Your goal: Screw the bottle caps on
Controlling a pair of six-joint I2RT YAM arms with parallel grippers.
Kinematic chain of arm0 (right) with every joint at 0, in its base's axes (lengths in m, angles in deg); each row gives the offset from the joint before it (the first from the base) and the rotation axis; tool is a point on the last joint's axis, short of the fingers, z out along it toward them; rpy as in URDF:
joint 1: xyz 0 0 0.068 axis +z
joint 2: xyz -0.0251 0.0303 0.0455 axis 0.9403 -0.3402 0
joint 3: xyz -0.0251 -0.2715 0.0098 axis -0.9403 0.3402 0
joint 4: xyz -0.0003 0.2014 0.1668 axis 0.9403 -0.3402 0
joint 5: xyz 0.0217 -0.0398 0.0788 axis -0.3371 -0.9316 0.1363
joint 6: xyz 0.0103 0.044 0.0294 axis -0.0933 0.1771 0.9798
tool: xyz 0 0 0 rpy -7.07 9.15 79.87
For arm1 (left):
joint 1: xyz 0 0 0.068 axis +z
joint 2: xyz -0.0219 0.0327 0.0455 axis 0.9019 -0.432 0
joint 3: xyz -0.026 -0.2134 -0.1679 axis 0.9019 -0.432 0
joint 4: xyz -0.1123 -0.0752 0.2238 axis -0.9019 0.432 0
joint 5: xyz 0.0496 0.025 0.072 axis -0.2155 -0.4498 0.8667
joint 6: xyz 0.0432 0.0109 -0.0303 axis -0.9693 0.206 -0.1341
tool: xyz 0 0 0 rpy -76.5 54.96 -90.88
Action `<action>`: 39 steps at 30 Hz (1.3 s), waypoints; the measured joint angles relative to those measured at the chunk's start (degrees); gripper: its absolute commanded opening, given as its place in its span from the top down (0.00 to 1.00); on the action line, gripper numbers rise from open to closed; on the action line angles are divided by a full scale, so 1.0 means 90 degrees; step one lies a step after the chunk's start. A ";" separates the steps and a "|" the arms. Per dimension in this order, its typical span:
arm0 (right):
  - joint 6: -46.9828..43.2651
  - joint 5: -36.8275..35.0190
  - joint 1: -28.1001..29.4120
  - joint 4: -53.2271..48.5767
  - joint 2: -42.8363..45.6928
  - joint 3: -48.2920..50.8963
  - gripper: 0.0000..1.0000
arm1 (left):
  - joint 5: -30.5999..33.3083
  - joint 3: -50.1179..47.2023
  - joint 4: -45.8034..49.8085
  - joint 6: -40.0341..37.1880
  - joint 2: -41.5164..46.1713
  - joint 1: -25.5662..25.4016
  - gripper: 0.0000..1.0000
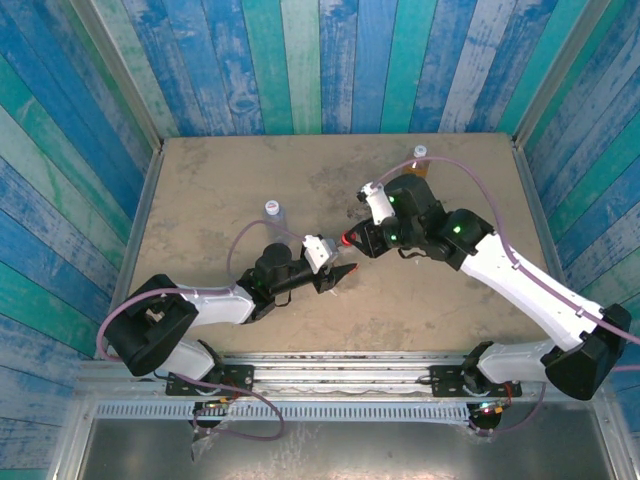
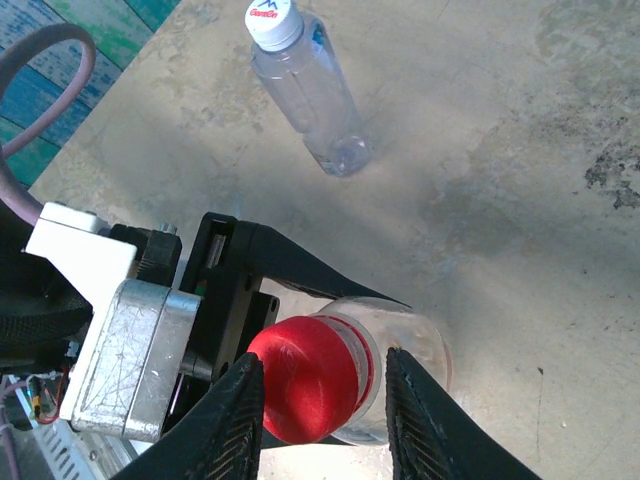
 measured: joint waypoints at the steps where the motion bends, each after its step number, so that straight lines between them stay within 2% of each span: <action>1: 0.0000 -0.0005 0.0000 0.0000 -0.0007 -0.0010 0.66 | 0.0000 0.0000 0.0000 0.0000 0.0000 0.0000 0.43; 30: 0.0143 -0.0206 0.0005 0.0121 -0.0274 -0.0245 0.71 | 0.0029 -0.0046 -0.0075 0.0022 0.0000 0.0002 0.43; 33: 0.0141 -0.0194 0.0005 0.0097 -0.0323 -0.0299 0.70 | 0.0034 -0.0049 -0.0078 0.0022 0.0000 0.0002 0.43; 39: 0.0097 -0.0204 0.0005 -0.0058 -0.0362 -0.0406 0.60 | 0.0024 -0.0049 -0.0080 0.0017 0.0000 0.0000 0.43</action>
